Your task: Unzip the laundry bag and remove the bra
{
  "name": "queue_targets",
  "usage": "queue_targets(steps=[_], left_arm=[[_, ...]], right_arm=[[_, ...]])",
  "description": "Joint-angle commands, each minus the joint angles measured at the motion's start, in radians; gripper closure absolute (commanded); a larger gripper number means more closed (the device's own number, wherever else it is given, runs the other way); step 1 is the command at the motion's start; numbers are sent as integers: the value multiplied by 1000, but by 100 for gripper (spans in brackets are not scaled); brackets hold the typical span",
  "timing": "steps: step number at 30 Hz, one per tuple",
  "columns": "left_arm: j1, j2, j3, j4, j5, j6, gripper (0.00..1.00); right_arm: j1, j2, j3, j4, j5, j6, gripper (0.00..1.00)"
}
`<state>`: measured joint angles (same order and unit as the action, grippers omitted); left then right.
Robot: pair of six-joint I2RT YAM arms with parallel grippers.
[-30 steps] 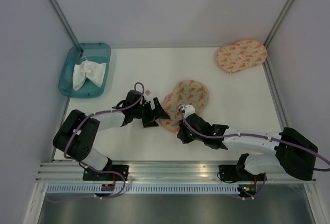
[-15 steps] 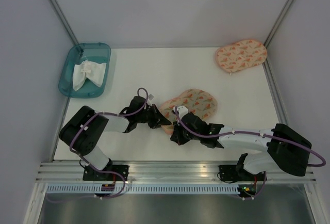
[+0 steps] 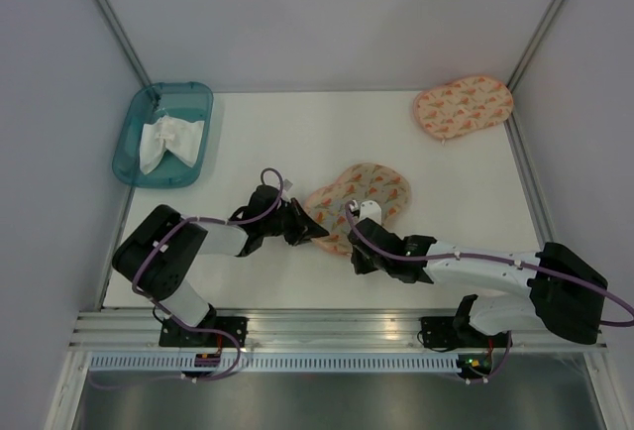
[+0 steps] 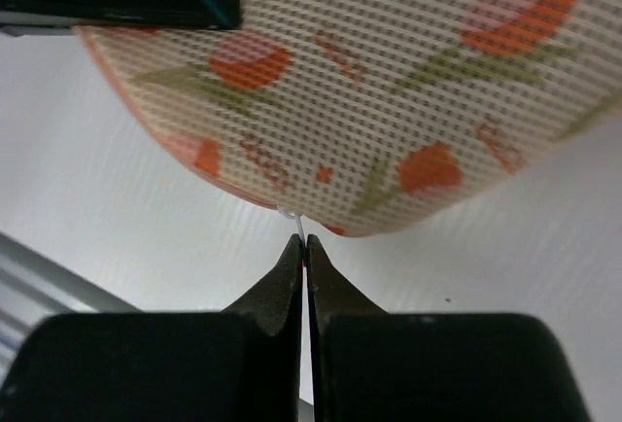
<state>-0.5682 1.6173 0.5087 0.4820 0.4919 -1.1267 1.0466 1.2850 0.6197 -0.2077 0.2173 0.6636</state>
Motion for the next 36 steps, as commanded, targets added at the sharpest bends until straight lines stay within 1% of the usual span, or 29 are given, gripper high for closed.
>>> queue_targets(steps=[1, 2, 6, 12, 13, 14, 16, 17, 18, 19, 22, 23, 24, 27, 28, 29, 30, 32, 33, 34, 35, 36], left_arm=[[1, -48, -15, -19, -16, -2, 98], [2, -51, -16, -22, -19, -1, 98], [2, -57, -22, -22, -18, -4, 98], [2, -83, -42, -20, -19, -7, 97], [2, -88, -45, -20, -21, -7, 93], [2, -95, -48, -20, -21, -8, 72], [2, -117, -59, -26, -21, -11, 40], [2, -129, -64, -32, -26, -12, 16], [2, -148, -74, -58, -38, -12, 5], [2, -184, -81, -71, -48, -12, 0], [2, -261, -104, -143, -94, -7, 0], [2, -319, -107, -163, -105, 2, 0], [2, -345, -108, -224, -131, 10, 0], [2, -470, -108, -314, -192, 37, 0], [2, -497, -108, -365, -206, 51, 0], [2, -555, -110, -394, -220, 56, 0], [2, -580, -111, -413, -240, 62, 0], [2, -631, -116, -453, -253, 74, 0], [2, -669, -121, -457, -257, 77, 0], [2, -686, -124, -465, -260, 88, 0], [2, -700, -125, -474, -260, 93, 0], [2, -709, -130, -474, -257, 94, 0]], right_arm=[[-8, -13, 38, -254, 238, 65, 100], [-7, -12, 49, -271, 272, 71, 99], [-8, -6, 51, -286, 297, 80, 100], [-8, 65, 69, -311, 346, 94, 99], [-8, 71, 72, -314, 349, 94, 100], [-7, 76, 74, -314, 350, 94, 100], [-7, 83, 75, -318, 362, 97, 99], [-8, 85, 77, -323, 367, 106, 99], [-8, 85, 80, -331, 376, 111, 100], [-8, 85, 81, -349, 389, 117, 100], [-17, 80, 89, -386, 424, 139, 100], [-22, 76, 89, -392, 433, 140, 100], [-26, 68, 89, -401, 439, 145, 100], [-40, 59, 106, -449, 500, 169, 100], [-42, 59, 116, -496, 522, 201, 99], [-42, 60, 145, -527, 542, 226, 94], [-43, 60, 161, -594, 586, 250, 87], [-43, 62, 205, -656, 625, 307, 53], [-42, 60, 222, -685, 645, 320, 42], [-42, 56, 235, -711, 659, 323, 40], [-39, 51, 256, -717, 666, 314, 35], [-36, 42, 268, -723, 671, 304, 26]])
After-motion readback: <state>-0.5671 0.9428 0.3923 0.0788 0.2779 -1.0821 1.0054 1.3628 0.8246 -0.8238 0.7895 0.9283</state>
